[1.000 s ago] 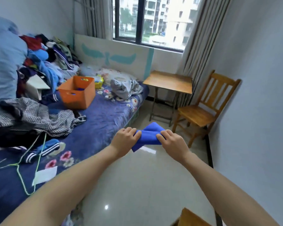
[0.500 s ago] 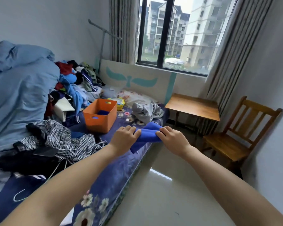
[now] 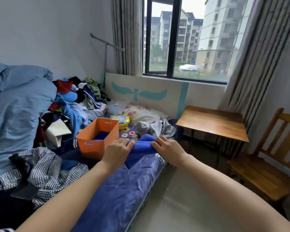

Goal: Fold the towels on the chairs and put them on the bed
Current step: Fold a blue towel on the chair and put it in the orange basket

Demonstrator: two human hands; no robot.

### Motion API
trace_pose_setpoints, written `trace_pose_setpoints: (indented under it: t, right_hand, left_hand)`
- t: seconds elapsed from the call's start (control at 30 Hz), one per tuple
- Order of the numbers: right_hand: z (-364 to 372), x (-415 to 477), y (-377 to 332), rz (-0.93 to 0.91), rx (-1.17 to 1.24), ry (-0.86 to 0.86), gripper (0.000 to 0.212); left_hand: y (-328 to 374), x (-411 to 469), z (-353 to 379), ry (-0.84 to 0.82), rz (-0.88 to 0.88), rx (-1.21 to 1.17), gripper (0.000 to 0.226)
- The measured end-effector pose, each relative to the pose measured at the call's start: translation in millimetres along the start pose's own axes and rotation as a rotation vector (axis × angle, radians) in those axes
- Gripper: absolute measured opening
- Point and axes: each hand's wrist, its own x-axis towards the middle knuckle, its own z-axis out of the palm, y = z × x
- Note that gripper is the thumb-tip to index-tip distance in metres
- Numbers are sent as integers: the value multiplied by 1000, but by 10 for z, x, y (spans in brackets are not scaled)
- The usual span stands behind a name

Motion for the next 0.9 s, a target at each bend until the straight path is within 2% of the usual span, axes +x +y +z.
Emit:
trace_pose_setpoints:
  t: [0.07,0.23,0.37,0.47,0.53,0.63,0.9]
  right_hand:
    - [199,45,227,9,25,16,23]
    - [825,149,578,-23,115,-16,26]
    - [1308,376,763,-56,139,-75,34]
    - [1630,546,921,-87,124,-111,20]
    - [1832,627,1043,-84,133,-126,28]
    - [2150,701,1288,-82,127,-159,25]
    - [2822,572,1991,-27,128,-260,19]
  left_hand:
    - [-58,173,194,-3,-13,5,57]
    - [-213,393,715,17,-16,-3,41]
    - [-438,440,1165,-65,-77,-68,69]
    - [-619,502,1530,-131,-144,-109,69]
    - [-703,589,1765,-158,-181,-151,67]
    - [-805,783,2152,-177,-184,-222,74]
    - [-817,1388,3094,-210,-140,-290,50]
